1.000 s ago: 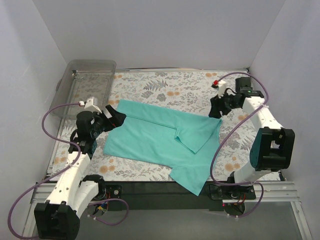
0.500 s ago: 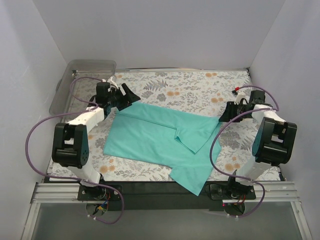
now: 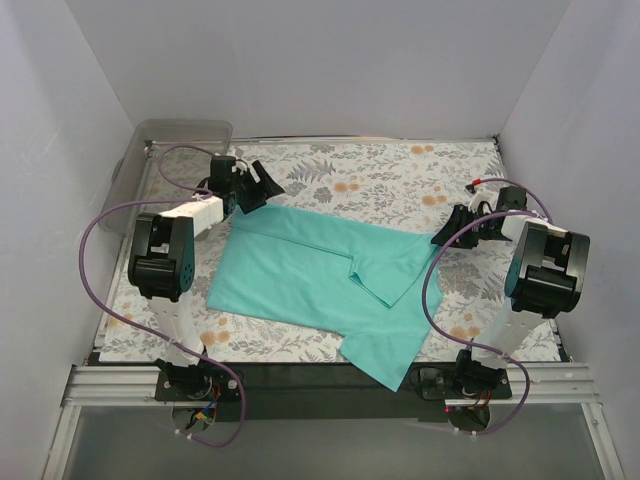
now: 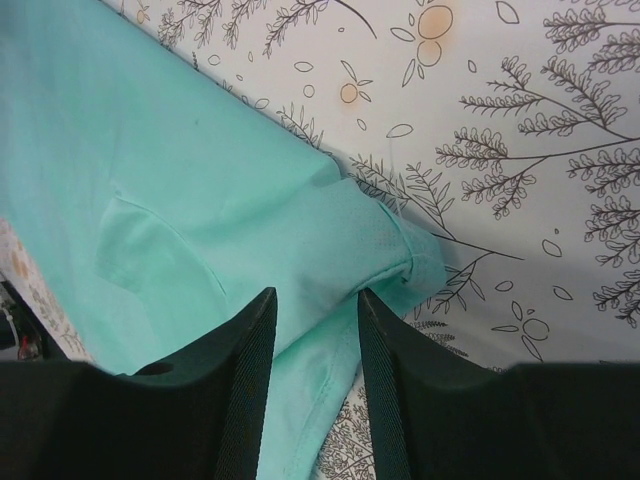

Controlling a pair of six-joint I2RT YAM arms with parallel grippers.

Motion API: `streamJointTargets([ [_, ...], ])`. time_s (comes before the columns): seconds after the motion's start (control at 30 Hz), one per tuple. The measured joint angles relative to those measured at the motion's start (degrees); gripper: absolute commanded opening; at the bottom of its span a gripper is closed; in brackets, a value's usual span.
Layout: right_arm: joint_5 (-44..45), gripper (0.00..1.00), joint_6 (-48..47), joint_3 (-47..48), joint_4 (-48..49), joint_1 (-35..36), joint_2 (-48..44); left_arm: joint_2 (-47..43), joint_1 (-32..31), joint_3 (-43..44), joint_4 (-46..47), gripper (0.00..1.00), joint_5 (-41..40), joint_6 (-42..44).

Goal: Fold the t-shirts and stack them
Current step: Fold the tshirt

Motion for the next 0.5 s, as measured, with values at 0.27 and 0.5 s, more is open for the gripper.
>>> streamJointTargets([
  [0.27,-0.37,0.28,2.47,0.0,1.22,-0.02,1.33,2.69,0.0,0.31,-1.11,0.67,-2.25,0.66],
  [0.5,-0.02,0.01,3.87,0.0,1.9,-0.63,1.55,4.24,0.0,1.09,-1.75,0.67,-3.61,1.03],
])
